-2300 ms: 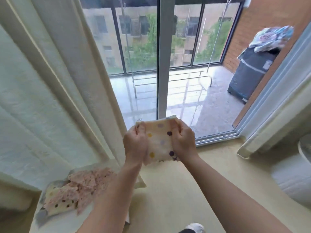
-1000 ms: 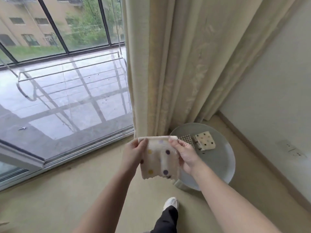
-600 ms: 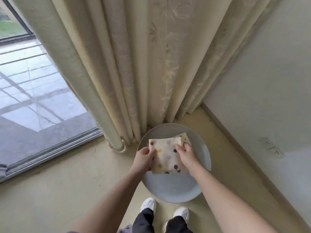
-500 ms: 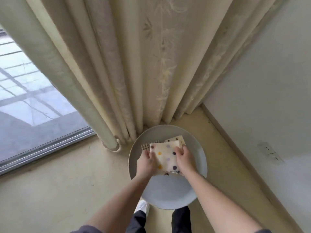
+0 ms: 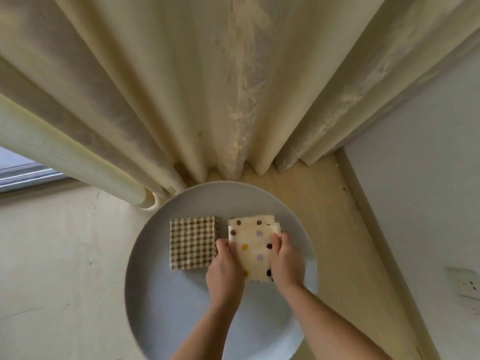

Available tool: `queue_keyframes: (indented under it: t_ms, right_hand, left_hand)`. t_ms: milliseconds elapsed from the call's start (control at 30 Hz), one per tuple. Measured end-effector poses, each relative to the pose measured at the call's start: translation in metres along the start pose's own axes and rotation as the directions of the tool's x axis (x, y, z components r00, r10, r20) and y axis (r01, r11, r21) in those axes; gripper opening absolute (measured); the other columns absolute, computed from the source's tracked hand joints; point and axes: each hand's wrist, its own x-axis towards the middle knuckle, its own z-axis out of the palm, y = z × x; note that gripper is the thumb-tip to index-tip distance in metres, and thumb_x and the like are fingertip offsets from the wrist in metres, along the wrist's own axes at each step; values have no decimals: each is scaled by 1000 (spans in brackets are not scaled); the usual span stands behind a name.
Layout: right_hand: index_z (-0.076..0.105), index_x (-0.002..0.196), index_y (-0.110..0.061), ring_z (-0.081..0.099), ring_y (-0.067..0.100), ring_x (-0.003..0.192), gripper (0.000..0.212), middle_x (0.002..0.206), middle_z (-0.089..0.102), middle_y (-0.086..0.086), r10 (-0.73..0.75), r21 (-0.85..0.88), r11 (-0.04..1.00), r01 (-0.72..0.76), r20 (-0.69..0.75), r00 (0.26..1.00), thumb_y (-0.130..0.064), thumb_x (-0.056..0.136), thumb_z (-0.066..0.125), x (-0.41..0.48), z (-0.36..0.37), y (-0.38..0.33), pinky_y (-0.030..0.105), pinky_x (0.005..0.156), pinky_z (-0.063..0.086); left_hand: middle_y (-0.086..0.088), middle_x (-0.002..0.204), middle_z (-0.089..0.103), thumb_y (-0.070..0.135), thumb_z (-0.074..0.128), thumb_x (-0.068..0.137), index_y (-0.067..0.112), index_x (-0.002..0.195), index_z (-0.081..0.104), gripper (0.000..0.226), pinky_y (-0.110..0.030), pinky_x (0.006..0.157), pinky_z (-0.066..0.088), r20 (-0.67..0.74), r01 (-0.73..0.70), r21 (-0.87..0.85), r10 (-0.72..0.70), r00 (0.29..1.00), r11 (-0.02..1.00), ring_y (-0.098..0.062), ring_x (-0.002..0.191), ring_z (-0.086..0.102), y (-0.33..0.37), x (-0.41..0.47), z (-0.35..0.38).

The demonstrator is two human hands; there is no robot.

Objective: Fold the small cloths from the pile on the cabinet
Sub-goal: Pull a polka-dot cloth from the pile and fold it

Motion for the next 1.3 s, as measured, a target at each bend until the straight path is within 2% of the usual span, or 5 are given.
queue_keyframes:
  t_ms: [467, 667, 767, 900, 1300]
  right_hand:
    - [44, 95, -21, 56, 23, 74, 15, 88, 60, -1, -57, -68, 996, 54, -32, 998, -34, 98, 50, 64, 41, 33, 33, 61, 36]
    - [63, 115, -15, 59, 28, 118, 54, 130, 59, 5, -551, -475, 695, 539, 130, 825, -13, 65, 83, 51, 10, 46, 45, 89, 51]
    - [51, 140, -24, 30, 30, 146, 75, 158, 33, 0, -434, -584, 565, 583, 390, 812, -30, 72, 83, 56, 11, 40, 63, 108, 30]
    - [-4, 156, -30, -23, 38, 146, 84, 163, -21, 0, -184, -713, 517, 474, 448, 875, -51, 95, 51, 67, 10, 28, 70, 111, -9]
    - [0, 157, -25, -14, 34, 149, 87, 163, -16, 7, -243, -660, 603, 448, 384, 891, -57, 93, 50, -42, -71, -45, 60, 117, -1]
  left_hand:
    - [4, 79, 57, 35, 34, 102, 24, 94, 33, 13, -44, 56, 56, -104, 60, -19, -62, 993, 998, -23, 66, 62, -28, 64, 60]
    - [-3, 119, 55, 14, 74, 80, 15, 118, 54, 43, -33, 79, 51, 70, -466, 403, 482, 874, 788, -21, 102, 58, -20, 49, 39]
    - [-3, 163, 8, 23, 59, 94, 18, 154, 13, 76, -47, 116, 21, 329, -527, 558, 413, 850, 641, -20, 150, 10, -24, 55, 47]
    - [-8, 160, -22, 28, 50, 99, 17, 152, -18, 88, -55, 119, 0, 438, -497, 692, 243, 865, 523, -23, 148, -18, -14, 64, 50]
    - [-8, 163, -5, 47, 46, 98, 18, 155, 2, 77, -59, 118, -3, 370, -459, 589, 282, 885, 665, -28, 150, -9, 8, -29, -84]
